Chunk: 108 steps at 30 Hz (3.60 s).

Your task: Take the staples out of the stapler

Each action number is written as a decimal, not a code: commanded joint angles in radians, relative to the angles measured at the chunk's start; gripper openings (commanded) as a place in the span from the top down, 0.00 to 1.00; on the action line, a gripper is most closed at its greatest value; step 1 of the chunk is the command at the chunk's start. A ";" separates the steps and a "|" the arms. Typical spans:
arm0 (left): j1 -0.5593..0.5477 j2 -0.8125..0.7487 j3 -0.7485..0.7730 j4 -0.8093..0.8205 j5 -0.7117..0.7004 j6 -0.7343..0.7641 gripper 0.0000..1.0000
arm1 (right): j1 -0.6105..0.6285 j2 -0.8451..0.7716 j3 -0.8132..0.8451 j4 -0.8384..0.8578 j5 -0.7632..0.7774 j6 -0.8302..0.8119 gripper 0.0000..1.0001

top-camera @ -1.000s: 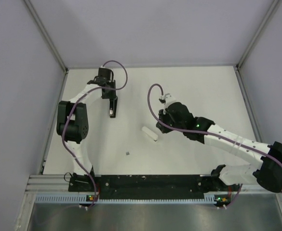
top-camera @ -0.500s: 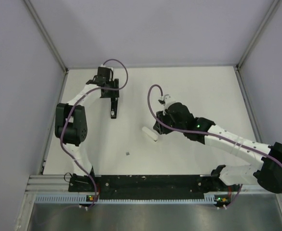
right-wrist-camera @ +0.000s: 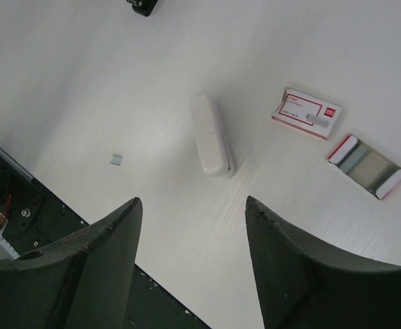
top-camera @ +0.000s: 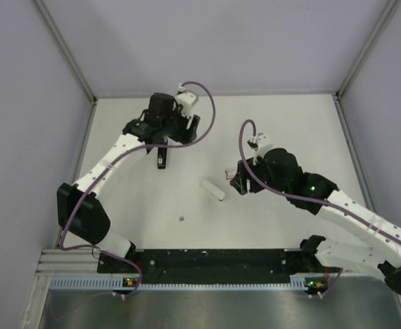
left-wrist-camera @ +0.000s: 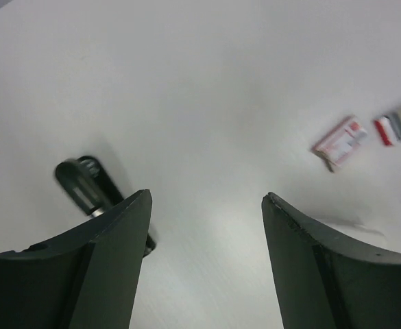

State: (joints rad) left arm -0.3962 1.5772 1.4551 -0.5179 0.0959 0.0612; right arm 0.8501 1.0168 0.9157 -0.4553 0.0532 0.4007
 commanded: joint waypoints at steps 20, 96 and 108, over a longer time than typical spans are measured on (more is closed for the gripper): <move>-0.303 -0.054 -0.357 0.144 0.613 0.634 0.27 | -0.048 -0.354 0.055 -0.307 -0.262 -0.019 0.25; -0.377 0.047 -0.064 -0.093 0.542 0.387 1.00 | -0.049 -0.377 0.143 -0.284 -0.329 -0.089 0.26; -0.375 -0.123 -0.096 -0.101 0.811 0.163 1.00 | -0.048 -0.334 0.219 -0.309 -0.504 -0.158 0.31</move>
State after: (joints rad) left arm -0.7692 1.5700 1.3796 -0.6659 0.7490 0.3283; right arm 0.8070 0.6685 1.0897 -0.7734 -0.3698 0.2752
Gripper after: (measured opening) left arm 0.400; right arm 0.719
